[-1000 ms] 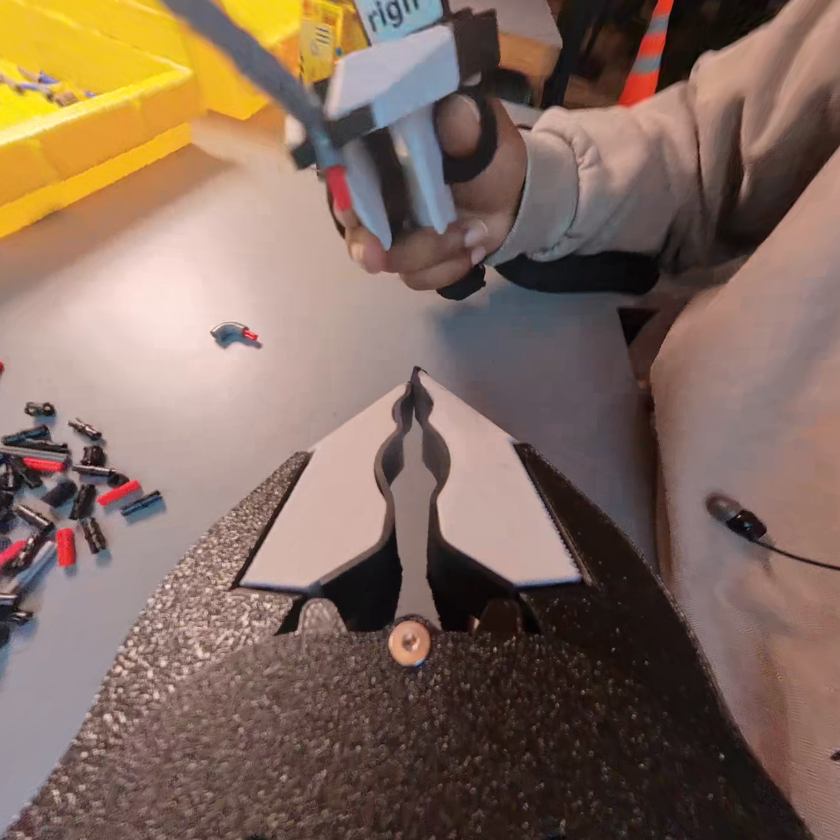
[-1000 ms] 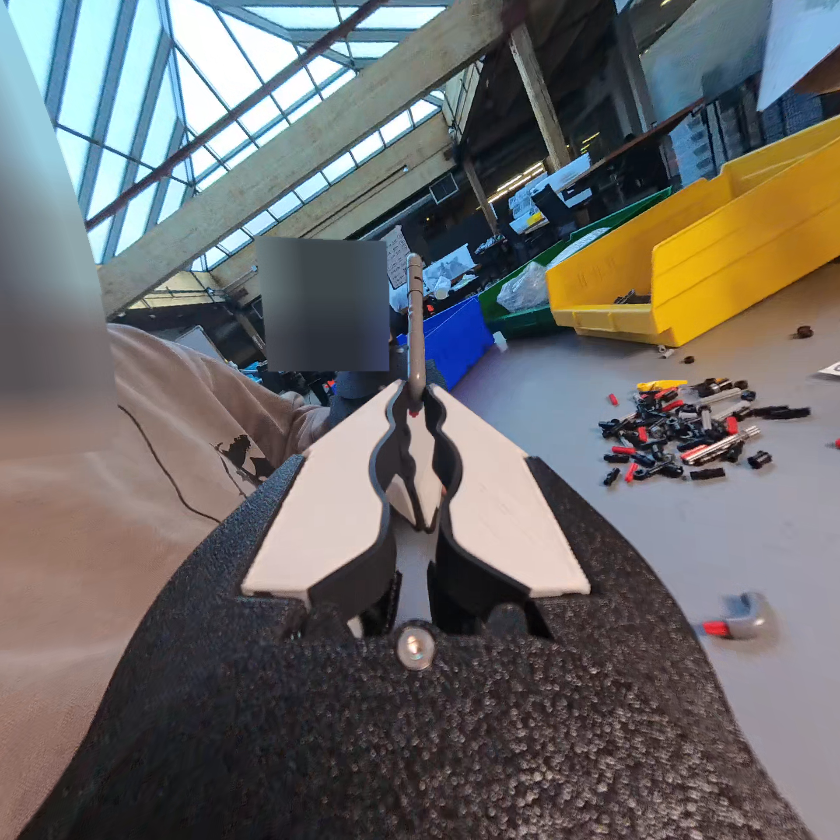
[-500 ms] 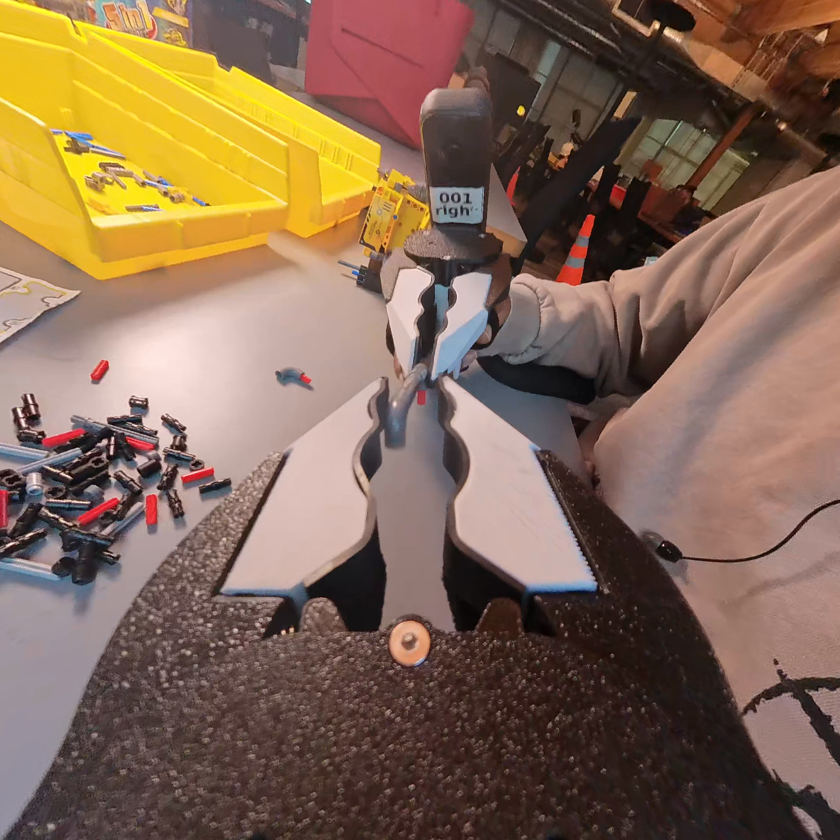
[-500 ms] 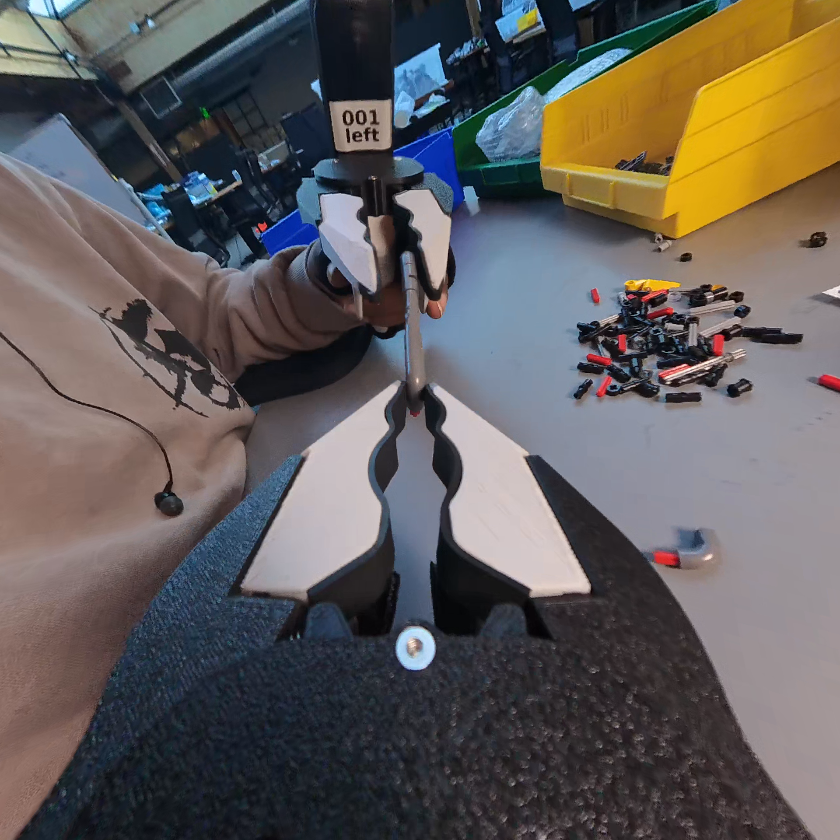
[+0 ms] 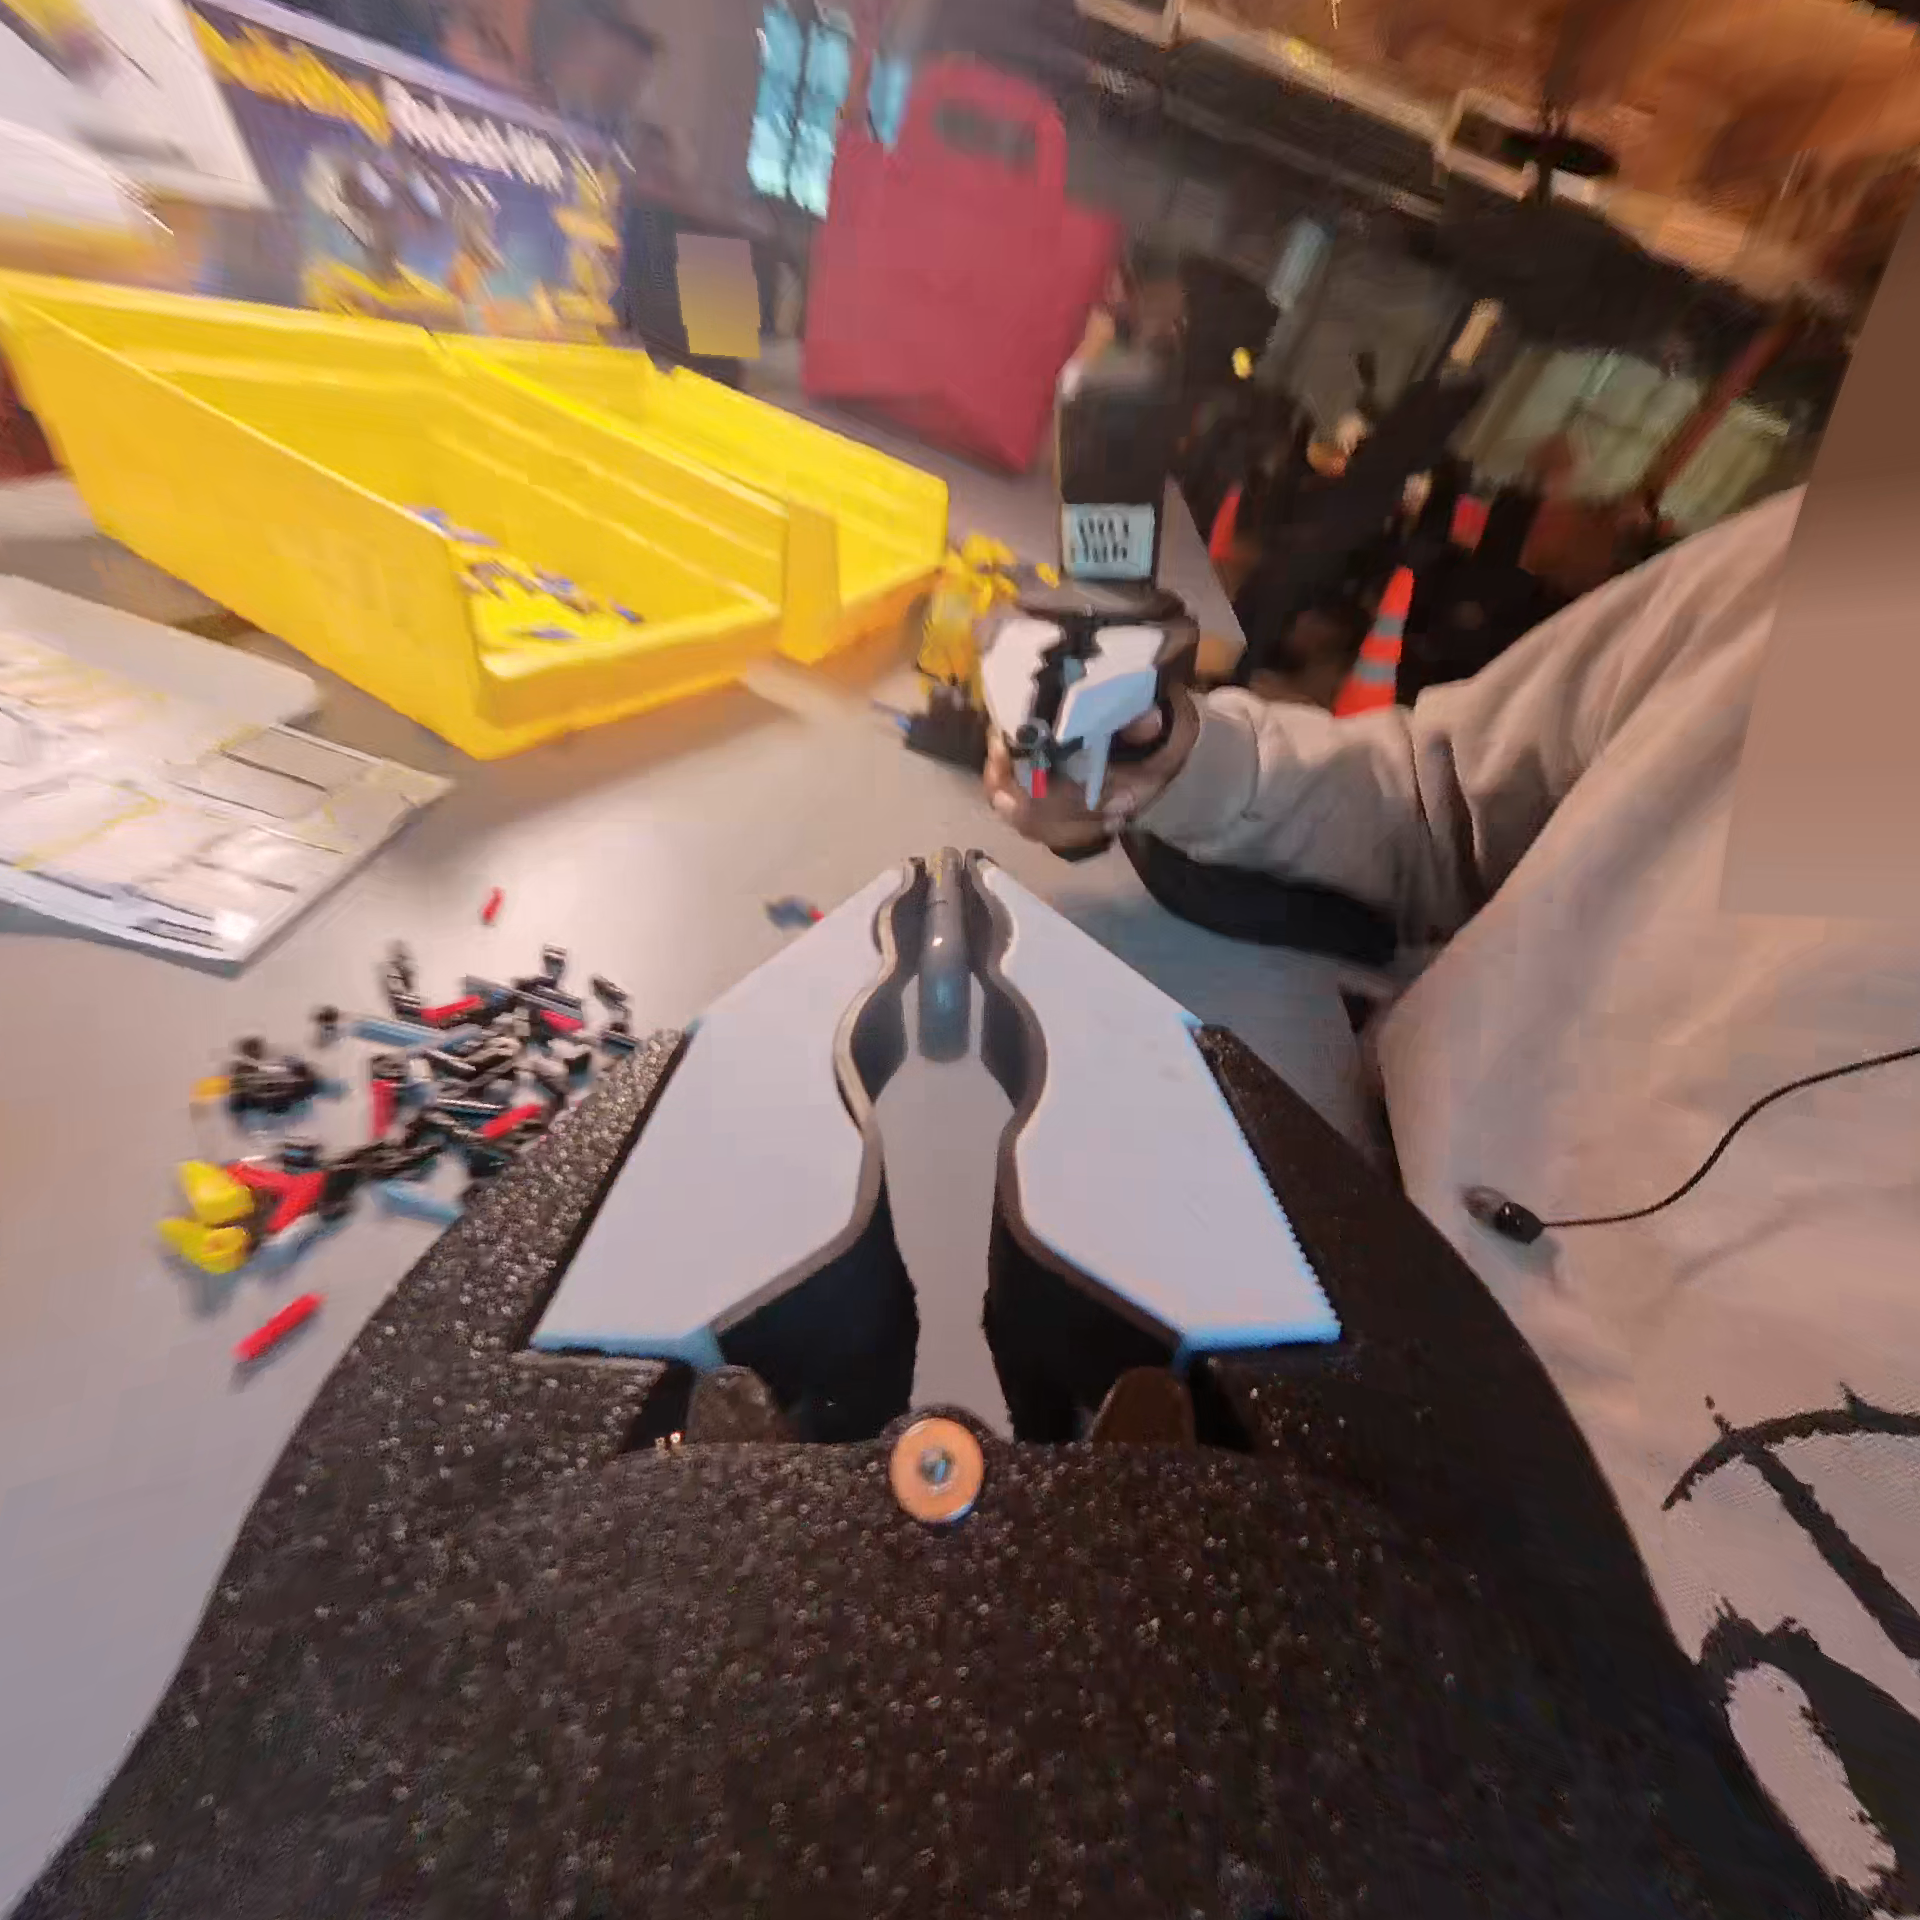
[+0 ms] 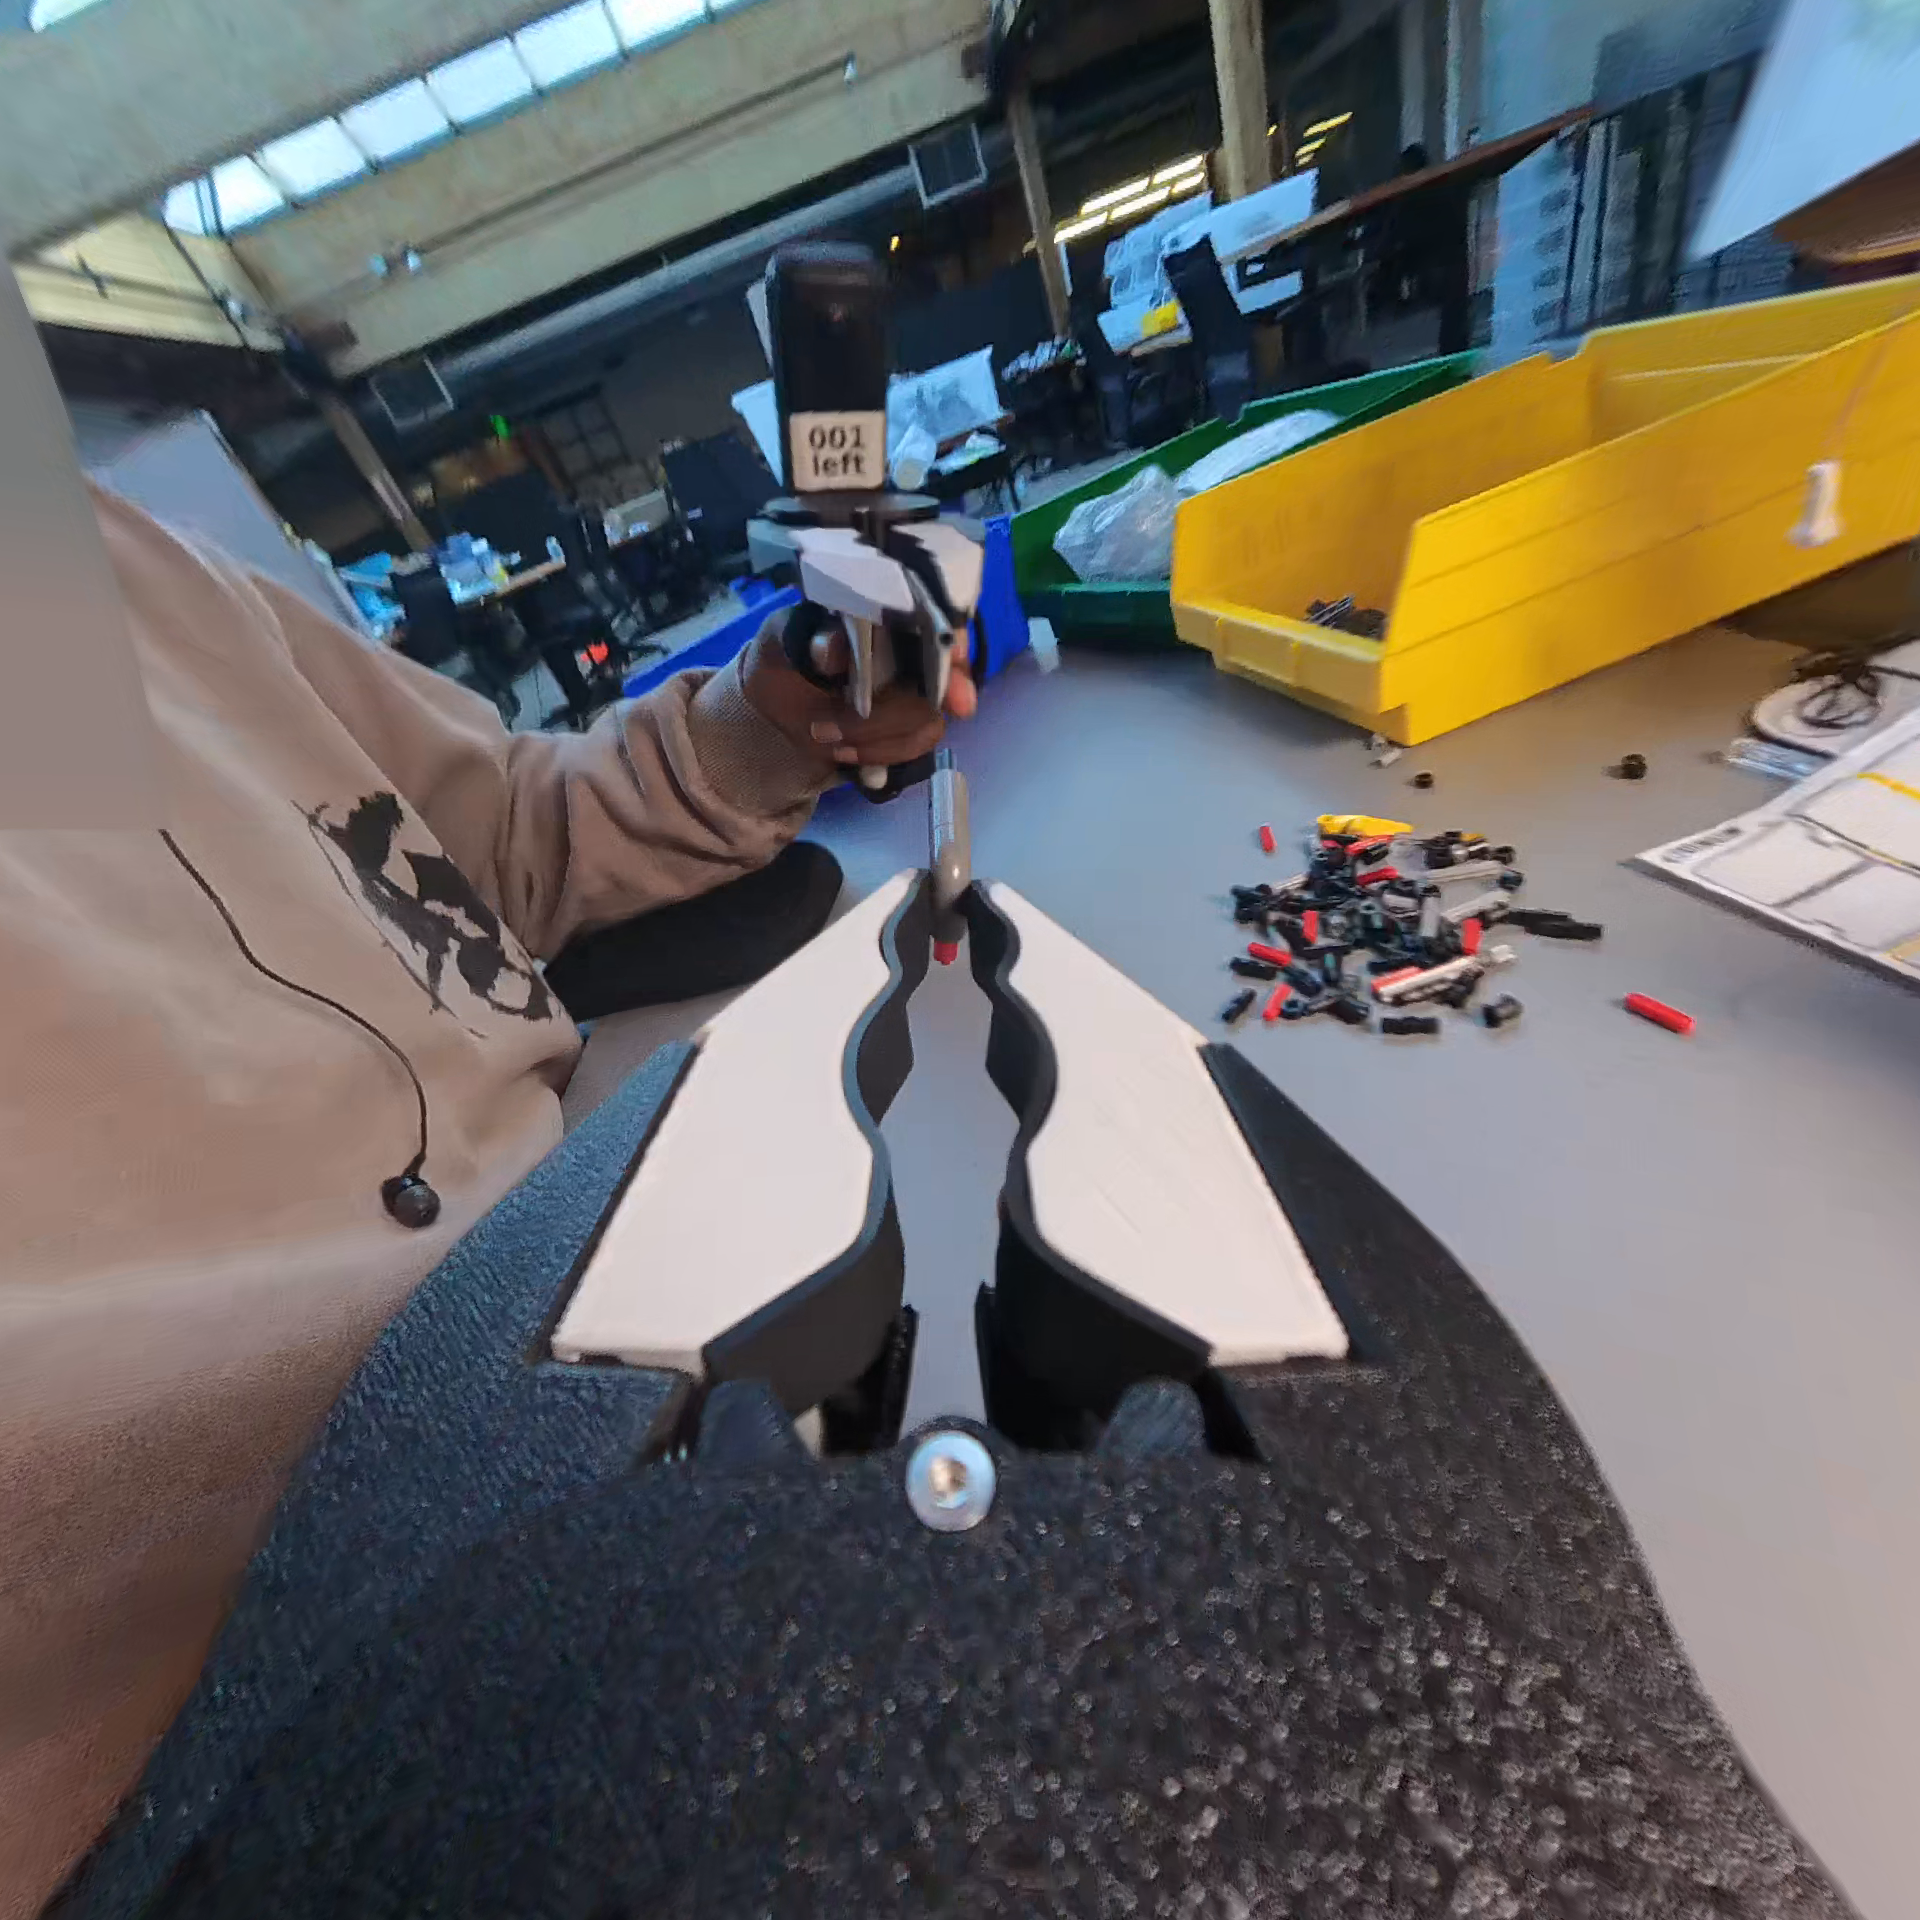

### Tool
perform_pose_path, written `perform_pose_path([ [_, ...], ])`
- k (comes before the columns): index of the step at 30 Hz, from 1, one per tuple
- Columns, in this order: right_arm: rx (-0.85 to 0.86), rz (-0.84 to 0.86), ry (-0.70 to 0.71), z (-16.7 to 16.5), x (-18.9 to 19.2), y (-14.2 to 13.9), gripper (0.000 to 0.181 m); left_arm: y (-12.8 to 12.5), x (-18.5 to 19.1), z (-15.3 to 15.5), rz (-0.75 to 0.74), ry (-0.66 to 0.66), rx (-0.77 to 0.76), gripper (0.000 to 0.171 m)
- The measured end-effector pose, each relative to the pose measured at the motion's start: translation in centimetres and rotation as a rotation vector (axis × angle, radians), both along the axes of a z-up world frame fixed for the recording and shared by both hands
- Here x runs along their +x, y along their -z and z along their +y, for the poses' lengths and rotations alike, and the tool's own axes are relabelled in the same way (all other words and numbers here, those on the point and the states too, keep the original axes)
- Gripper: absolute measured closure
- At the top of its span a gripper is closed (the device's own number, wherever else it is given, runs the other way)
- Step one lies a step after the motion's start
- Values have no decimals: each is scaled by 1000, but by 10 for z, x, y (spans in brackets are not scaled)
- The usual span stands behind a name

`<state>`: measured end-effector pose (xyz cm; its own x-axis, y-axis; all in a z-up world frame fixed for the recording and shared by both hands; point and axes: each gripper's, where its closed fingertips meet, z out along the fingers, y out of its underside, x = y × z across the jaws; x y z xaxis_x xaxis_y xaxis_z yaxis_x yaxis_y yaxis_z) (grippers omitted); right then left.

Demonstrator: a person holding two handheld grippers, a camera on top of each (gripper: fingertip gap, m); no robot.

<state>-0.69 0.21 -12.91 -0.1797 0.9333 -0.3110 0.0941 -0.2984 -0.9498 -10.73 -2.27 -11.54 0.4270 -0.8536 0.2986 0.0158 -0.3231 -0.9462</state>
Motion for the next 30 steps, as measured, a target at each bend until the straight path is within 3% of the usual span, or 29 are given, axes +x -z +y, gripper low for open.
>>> perform_pose_path([
  [4, 40, -89, -57, -16, -21, 19, 176, 66, 42, -5, 264, 98, -115, 165],
  [8, 63, -159, -35, -14, -17, 35, 176, 92, 52, -12, 339, 139, -184, 158],
  [15, 138, -260, -66, -25, -22, 57, 176, 86, 59, -13, 362, 131, -114, 152],
  [21, 196, -309, -100, -35, -24, 68, 176, 86, 64, -18, 432, 141, -39, 167],
  [30, 237, -351, -124, -40, -23, 76, 176, 92, 67, -25, 444, 182, -49, 164],
])
